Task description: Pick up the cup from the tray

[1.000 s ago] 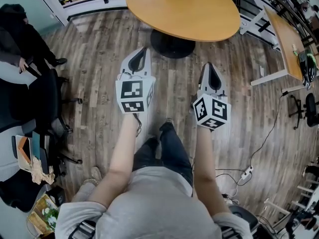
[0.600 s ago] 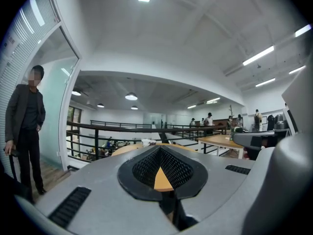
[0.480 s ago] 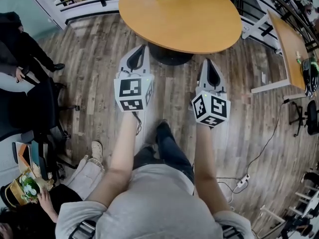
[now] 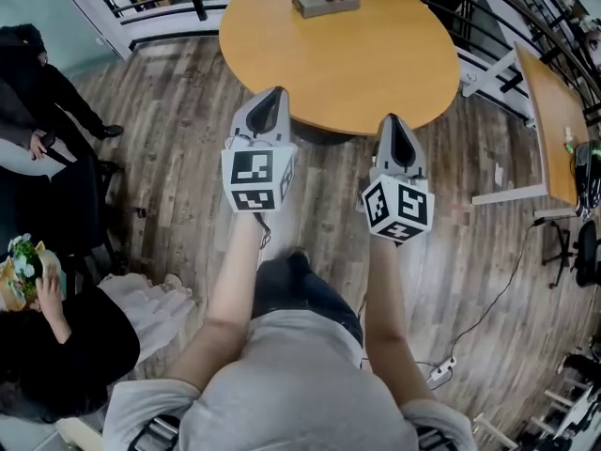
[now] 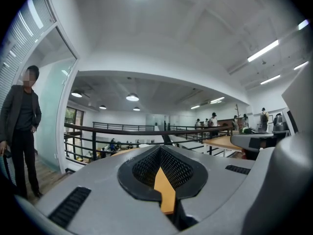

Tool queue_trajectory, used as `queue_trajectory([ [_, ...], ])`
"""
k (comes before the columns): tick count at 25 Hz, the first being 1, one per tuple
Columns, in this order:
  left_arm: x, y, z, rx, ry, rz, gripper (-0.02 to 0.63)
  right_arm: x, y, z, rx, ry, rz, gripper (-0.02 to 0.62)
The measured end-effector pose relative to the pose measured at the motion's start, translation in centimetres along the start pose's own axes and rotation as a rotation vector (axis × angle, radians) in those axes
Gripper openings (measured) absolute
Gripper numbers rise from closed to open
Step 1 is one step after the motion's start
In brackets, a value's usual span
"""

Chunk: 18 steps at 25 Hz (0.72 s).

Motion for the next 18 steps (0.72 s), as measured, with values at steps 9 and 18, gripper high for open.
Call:
queue_trajectory([
  [9, -4.0, 0.0, 0.5, -0.001, 0.016, 0.01, 0.008, -4.3, -0.5, -1.6, -0.021, 0.024, 0.003, 0.008],
  [18, -9.8, -1.1, 3.6, 0.014, 0.026, 0.022, 0.008, -10.7, -1.7, -1.8, -0.018, 0.038, 0.02, 0.008],
])
Point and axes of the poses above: the fingertips, and each gripper's own axes: x backward along the fingers, z to its left, y out of its top, the point moved 7 cm from there along x, backward along the fingers, and after that the axes turned 3 degrees about -x, right-handed, at the moved point
